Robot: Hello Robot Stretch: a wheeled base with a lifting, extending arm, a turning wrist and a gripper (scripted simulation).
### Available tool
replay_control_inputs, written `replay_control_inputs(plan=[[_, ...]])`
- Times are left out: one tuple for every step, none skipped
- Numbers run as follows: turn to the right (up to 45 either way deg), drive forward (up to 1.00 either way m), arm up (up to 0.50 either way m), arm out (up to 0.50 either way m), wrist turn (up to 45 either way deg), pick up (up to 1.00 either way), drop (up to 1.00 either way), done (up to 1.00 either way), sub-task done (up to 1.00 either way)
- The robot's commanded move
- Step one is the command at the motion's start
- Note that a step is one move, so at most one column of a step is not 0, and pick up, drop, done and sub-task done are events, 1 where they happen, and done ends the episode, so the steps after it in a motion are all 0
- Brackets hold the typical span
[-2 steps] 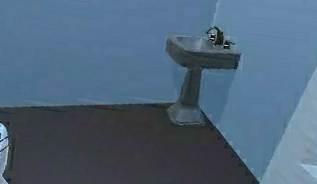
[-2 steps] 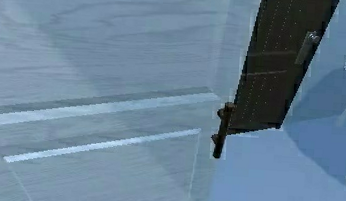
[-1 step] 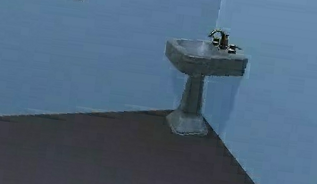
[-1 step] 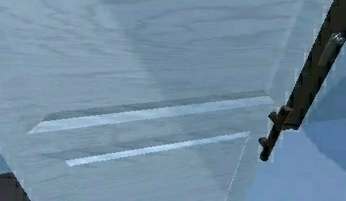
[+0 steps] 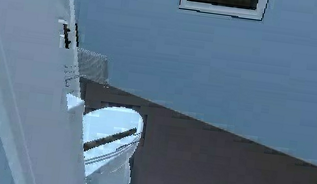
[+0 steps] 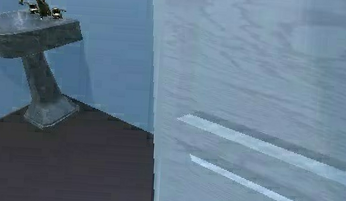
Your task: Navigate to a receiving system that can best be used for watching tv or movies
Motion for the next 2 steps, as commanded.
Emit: replay_control_inputs(plan=[[-15.0,0.00,0.00,0.00,0.0,0.00,0.00,0.00,0.00],[-3.0,0.00,0.00,0.00,0.0,0.00,0.00,0.00,0.00]])
